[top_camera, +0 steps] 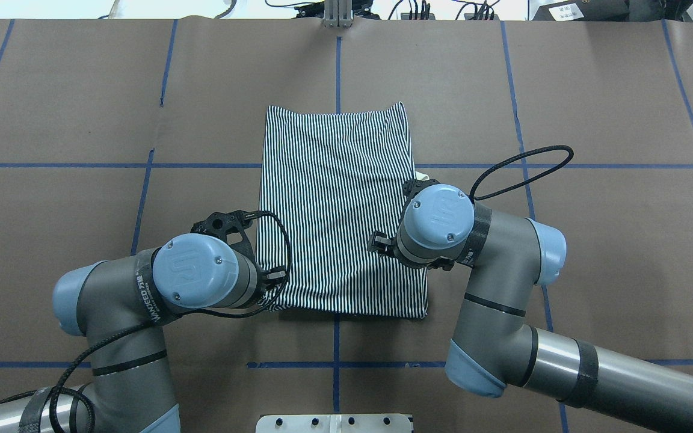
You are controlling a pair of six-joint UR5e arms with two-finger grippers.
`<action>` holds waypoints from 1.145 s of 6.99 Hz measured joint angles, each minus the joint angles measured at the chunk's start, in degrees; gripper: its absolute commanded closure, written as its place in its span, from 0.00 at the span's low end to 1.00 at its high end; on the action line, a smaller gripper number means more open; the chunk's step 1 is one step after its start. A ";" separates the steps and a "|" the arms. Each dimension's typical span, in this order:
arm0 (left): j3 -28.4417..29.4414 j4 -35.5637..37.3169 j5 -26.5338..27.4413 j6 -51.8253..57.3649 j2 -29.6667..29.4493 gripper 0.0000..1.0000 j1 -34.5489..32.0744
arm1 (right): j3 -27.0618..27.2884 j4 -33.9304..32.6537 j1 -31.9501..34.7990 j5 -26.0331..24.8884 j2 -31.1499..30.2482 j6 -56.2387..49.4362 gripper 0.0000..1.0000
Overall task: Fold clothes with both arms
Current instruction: 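Grasp the near edge of the shirt with both grippers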
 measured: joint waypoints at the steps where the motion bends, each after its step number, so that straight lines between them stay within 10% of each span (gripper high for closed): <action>1: 0.00 0.00 0.01 -0.01 0.04 1.00 -0.03 | -0.12 0.12 -0.19 0.28 0.07 0.25 0.00; 7: -0.02 -0.02 -0.04 -0.01 0.11 1.00 -0.06 | 1.10 -4.65 -0.59 1.90 0.16 0.61 0.02; 8: -0.03 -0.03 -0.06 -0.01 0.11 1.00 -0.06 | 1.03 -4.74 -0.64 1.93 0.21 0.61 0.30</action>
